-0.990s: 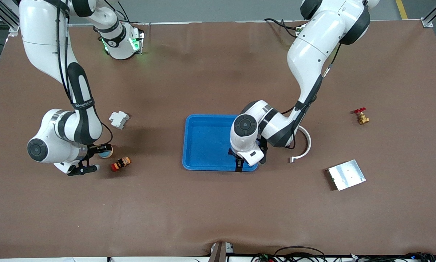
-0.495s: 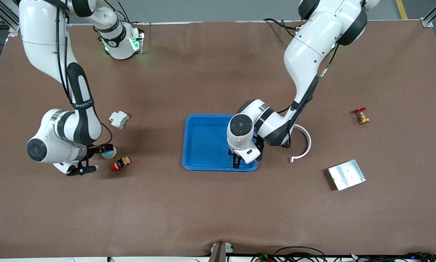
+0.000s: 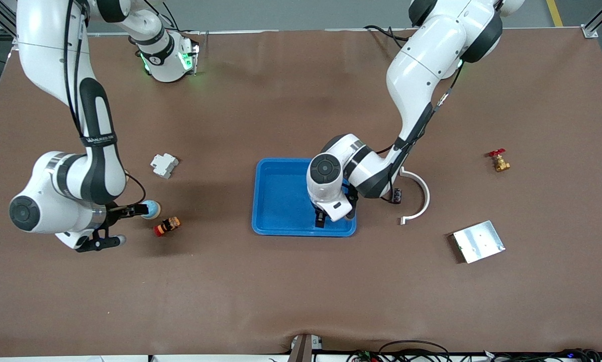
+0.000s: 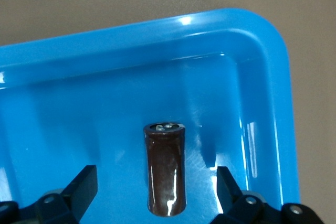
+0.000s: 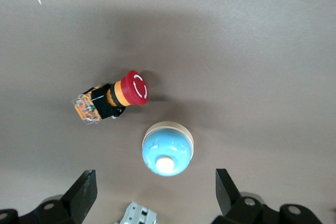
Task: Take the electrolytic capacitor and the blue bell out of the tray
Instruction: 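Set the bell on the table with the right gripper while the left returns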
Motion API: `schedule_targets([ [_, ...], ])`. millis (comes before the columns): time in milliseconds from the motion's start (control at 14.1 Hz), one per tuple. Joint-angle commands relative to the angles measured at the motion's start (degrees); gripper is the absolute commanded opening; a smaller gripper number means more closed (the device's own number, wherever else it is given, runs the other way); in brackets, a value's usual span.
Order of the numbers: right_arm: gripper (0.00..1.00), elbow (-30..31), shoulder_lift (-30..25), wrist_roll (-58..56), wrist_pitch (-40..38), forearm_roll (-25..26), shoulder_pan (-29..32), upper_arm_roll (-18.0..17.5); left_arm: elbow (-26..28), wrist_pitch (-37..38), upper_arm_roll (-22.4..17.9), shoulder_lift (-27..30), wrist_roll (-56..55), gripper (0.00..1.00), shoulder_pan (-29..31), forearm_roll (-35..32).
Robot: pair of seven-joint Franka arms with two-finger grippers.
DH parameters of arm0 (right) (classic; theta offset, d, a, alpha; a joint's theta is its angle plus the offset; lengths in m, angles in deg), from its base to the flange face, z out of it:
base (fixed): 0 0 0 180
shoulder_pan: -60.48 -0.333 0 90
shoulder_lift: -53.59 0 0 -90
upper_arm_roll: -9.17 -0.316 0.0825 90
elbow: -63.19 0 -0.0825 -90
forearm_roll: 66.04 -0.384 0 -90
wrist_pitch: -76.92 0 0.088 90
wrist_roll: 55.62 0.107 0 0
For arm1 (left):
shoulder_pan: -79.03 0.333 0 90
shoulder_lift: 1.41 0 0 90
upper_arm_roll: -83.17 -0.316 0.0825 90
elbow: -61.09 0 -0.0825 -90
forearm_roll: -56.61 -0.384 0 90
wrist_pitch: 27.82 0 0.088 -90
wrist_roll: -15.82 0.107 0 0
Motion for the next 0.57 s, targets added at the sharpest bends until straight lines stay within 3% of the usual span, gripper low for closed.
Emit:
schedule_targets([
  [0, 1.0, -0.97, -2.1, 3.45, -2.49, -0.17, 0.35, -0.22, -0.51, 0.98, -0.45, -0.26, 2.98, 1.0, -0.61, 0.92],
  [71, 1.0, -0.97, -3.41, 5.12, -2.85, -0.17, 0.35, -0.48, -0.51, 1.25, -0.45, -0.26, 2.98, 1.0, -0.61, 0.75],
  [141, 1.0, -0.97, -5.25, 6.7, -3.37, 0.01, 0.09, -0.66, -0.51, 2.03, -0.53, -0.17, 3.41, 0.8, -0.78, 0.4],
  [212, 1.0, -1.05, -6.75, 7.85, -4.86, 0.27, 0.0, -0.75, -0.42, 2.13, -0.62, -0.17, 4.03, 0.51, -1.48, 0.39],
  [283, 1.0, -1.66, -8.07, 9.07, -6.96, 0.62, -0.18, -1.1, -0.42, 2.21, -0.62, -0.08, 5.34, 0.07, -1.58, 0.39],
  [354, 1.0, -2.71, -9.48, 11.35, -9.68, 1.06, -0.09, -2.32, -0.42, 2.21, -0.53, -0.08, 6.83, 0.0, -1.66, 0.39],
  [495, 1.0, -3.17, -14.03, 15.31, -11.2, 5.87, 0.52, -4.6, -0.33, 2.65, -0.53, -0.08, 7.72, 0.0, -1.84, 0.39],
])
